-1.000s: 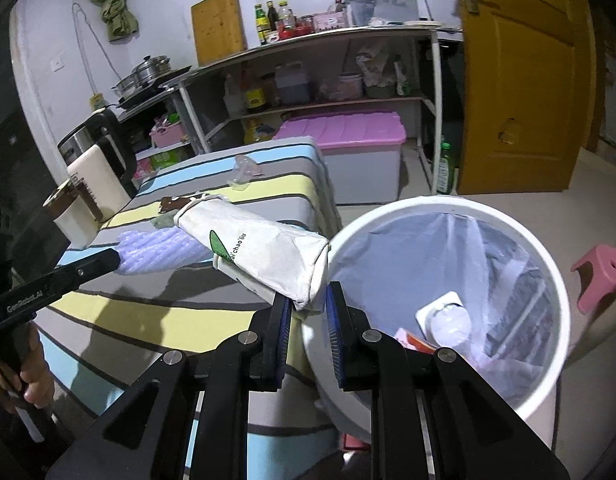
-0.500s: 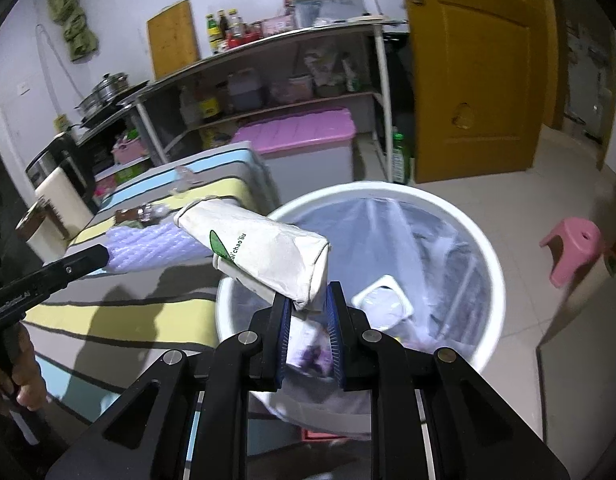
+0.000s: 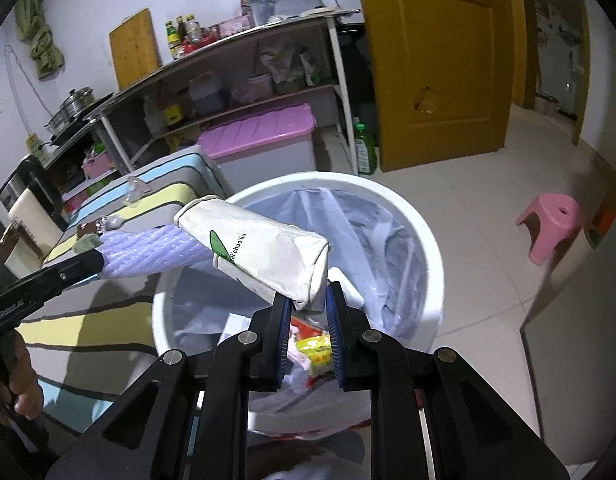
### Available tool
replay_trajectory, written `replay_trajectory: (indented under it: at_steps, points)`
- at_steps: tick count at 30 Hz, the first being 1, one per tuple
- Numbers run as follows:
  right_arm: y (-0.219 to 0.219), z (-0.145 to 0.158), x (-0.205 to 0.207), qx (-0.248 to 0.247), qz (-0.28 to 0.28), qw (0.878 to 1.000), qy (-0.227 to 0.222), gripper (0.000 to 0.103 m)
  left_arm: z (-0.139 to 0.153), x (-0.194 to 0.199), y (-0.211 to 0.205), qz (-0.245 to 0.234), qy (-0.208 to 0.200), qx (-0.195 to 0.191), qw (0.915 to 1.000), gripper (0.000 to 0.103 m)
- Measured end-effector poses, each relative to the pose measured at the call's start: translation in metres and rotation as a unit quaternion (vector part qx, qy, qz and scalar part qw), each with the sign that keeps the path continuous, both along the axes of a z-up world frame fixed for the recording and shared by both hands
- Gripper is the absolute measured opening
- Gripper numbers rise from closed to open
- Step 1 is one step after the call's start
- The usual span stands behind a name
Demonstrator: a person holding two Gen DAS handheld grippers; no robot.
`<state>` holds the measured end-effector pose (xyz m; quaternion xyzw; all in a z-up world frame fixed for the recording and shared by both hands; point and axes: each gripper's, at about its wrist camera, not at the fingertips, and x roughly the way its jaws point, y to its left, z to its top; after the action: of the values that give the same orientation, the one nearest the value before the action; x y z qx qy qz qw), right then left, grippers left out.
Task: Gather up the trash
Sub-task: 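Carry the paper bag and mesh sleeve over the bin and open both tools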
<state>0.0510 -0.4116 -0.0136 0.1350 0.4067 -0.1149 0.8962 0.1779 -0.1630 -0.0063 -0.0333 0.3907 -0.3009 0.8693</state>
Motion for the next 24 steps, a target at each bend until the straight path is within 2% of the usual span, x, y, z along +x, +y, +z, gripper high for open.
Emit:
replay_trajectory:
  at_steps: [16, 24]
  points:
    - [-0.018, -0.016, 0.0, 0.0, -0.027, 0.999, 0.032, 0.019, -0.02, 0.011, -0.04, -0.03, 0.025, 0.014, 0.9992, 0.006]
    - [-0.019, -0.017, -0.003, 0.003, -0.026, 0.999, 0.029, 0.02, -0.026, 0.012, -0.052, -0.039, 0.037, 0.018, 0.9984, 0.006]
